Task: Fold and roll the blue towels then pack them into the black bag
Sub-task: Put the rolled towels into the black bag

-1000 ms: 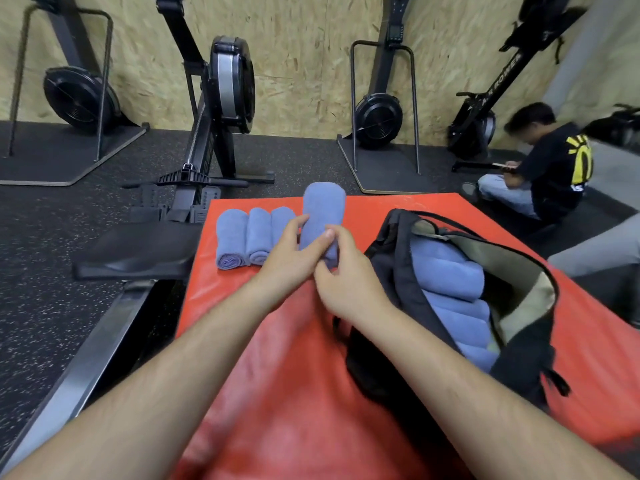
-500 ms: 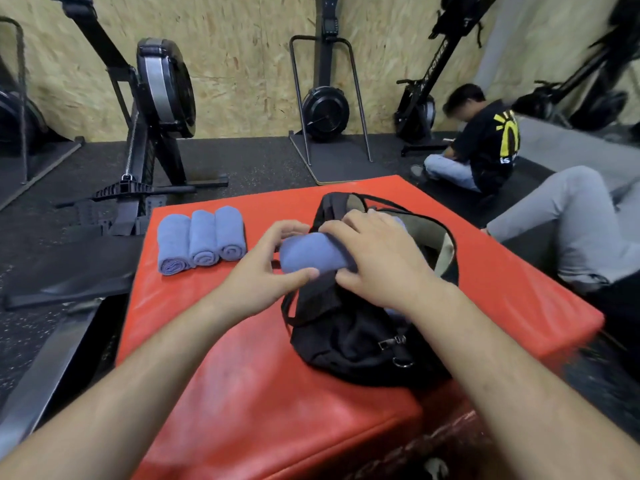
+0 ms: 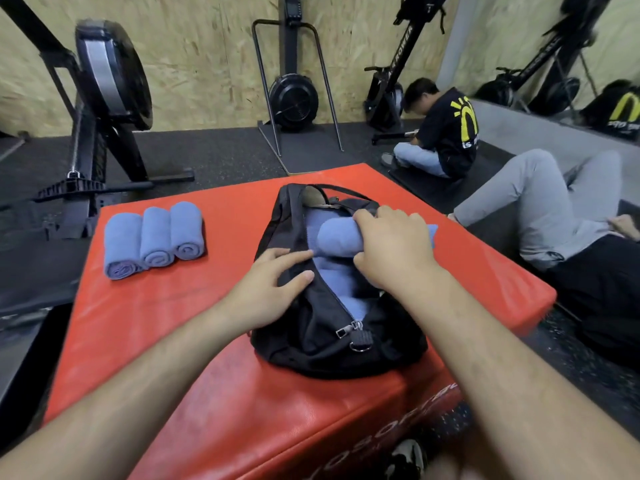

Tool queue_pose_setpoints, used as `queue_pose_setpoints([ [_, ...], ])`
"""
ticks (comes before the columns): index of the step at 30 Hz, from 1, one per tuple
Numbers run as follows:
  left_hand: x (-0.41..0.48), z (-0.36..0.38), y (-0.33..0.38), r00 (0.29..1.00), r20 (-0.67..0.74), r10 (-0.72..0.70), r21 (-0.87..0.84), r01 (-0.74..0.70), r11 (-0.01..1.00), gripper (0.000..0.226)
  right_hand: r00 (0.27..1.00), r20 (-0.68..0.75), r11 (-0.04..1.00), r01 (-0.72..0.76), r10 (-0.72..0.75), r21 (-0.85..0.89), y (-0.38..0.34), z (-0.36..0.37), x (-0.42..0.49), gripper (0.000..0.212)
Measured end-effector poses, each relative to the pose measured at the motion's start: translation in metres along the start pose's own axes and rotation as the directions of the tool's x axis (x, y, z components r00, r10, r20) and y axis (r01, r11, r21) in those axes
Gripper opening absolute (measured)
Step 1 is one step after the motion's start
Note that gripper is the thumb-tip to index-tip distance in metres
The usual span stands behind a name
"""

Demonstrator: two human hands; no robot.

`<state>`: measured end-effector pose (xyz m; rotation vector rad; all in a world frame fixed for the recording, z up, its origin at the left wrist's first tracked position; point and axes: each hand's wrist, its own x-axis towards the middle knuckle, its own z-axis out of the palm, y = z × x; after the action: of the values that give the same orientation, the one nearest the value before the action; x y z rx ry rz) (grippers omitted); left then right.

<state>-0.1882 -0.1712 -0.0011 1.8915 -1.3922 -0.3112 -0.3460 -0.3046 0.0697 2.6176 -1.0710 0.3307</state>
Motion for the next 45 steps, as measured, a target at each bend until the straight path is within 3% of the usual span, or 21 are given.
queue_pose_setpoints([
  [4,0.002,-0.002,0.000,0.992,-0.114,0.063,0.040,-0.058,0.997,0.028,0.993,0.057,0.994,0.105,-0.103,-0.026,-0.014,0.016,0.006,0.039],
  [8,0.001,-0.015,0.000,0.960,-0.272,0.063,-0.011,-0.069,0.998,0.024,0.972,0.079,0.967,0.210,-0.223,0.146,-0.030,0.036,0.018,0.039],
  [12,-0.002,-0.020,-0.003,0.964,-0.265,0.034,-0.034,-0.045,0.998,0.023,0.955,0.175,0.957,0.203,-0.240,0.209,-0.036,0.062,0.030,0.041],
  [17,-0.004,-0.023,-0.005,0.974,-0.225,0.023,-0.045,-0.034,0.998,0.024,0.959,0.184,0.957,0.173,-0.218,0.232,-0.041,0.057,0.031,0.049],
  [19,-0.004,-0.029,-0.002,0.960,-0.280,0.024,-0.070,-0.045,0.997,0.023,0.972,0.121,0.941,0.159,-0.202,0.298,-0.043,0.035,0.024,0.052],
  [23,-0.004,-0.050,-0.006,0.932,-0.359,0.038,-0.049,-0.059,0.997,0.022,0.957,-0.241,0.879,0.251,-0.162,0.406,-0.071,-0.007,0.009,0.037],
  [27,-0.009,-0.080,-0.029,0.911,-0.409,0.048,0.055,-0.028,0.998,0.021,0.893,-0.355,0.877,0.386,-0.277,0.285,-0.130,-0.016,0.021,0.038],
  [30,-0.011,-0.105,-0.061,0.916,-0.399,0.034,0.226,0.062,0.972,0.022,0.896,-0.265,0.871,0.422,-0.357,0.252,-0.180,-0.005,0.043,0.031],
  [35,-0.013,-0.134,-0.112,0.911,-0.384,-0.151,0.398,0.311,0.863,0.029,0.923,0.020,0.881,0.360,-0.385,0.307,-0.255,0.029,0.095,0.039],
  [41,-0.007,-0.142,-0.144,0.898,-0.368,-0.242,0.425,0.394,0.815,0.034,0.925,0.302,0.834,0.026,-0.229,0.551,-0.310,0.085,0.150,0.043],
  [45,-0.005,-0.145,-0.156,0.894,-0.350,-0.279,0.420,0.416,0.806,0.032,0.906,0.399,0.750,-0.164,-0.142,0.640,-0.319,0.112,0.164,0.055],
])
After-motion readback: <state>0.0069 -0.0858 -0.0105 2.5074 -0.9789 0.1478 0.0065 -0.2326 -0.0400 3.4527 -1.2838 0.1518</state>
